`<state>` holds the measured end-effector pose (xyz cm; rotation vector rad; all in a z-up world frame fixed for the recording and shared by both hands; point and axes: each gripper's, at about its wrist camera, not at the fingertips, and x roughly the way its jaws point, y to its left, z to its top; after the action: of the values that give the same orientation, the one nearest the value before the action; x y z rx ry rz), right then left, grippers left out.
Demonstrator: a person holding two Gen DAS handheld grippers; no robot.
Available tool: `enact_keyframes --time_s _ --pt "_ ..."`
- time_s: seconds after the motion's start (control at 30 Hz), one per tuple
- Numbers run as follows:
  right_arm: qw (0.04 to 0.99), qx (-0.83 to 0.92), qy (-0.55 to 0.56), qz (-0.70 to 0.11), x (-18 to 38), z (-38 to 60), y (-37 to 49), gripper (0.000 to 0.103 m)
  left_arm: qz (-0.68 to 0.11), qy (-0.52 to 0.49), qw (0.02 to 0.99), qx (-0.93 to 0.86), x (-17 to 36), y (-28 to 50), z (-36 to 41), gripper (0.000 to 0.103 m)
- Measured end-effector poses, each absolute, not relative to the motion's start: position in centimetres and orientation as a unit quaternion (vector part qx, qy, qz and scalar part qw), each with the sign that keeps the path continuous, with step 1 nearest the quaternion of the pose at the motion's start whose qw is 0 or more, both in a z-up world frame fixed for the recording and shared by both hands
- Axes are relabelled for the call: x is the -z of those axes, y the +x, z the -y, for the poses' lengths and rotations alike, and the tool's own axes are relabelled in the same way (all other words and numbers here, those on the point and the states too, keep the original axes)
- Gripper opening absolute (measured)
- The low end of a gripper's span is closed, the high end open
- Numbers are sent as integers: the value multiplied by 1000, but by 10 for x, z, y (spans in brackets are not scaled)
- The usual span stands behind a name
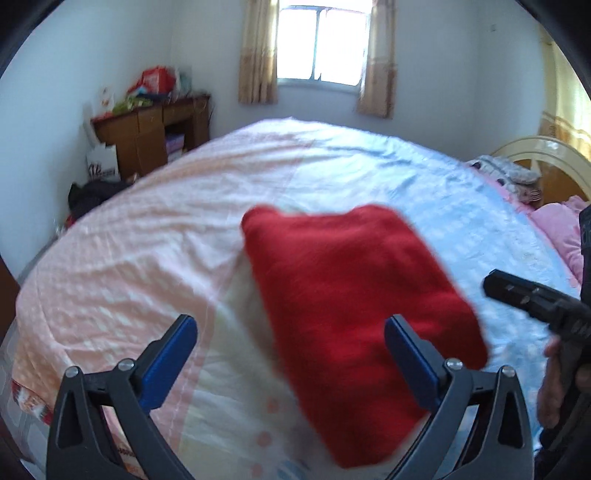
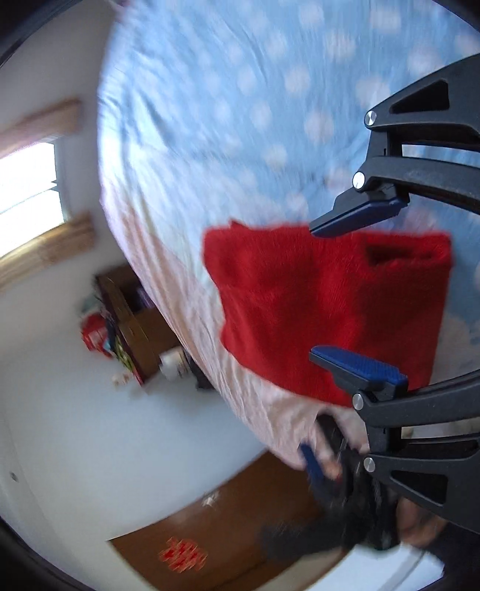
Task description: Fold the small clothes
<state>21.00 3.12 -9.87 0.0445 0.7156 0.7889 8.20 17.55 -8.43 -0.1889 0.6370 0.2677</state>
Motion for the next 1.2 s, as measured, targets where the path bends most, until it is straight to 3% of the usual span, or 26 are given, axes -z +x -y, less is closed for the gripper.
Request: enact_keyframes --time_s 0.37,1.2 --pt "905 -337 9 -259 50 11 166 69 -279 -51 954 -101 56 74 -143 103" --pt "906 -326 20 -268 56 11 160 70 -284 -53 952 -100 60 73 -140 103"
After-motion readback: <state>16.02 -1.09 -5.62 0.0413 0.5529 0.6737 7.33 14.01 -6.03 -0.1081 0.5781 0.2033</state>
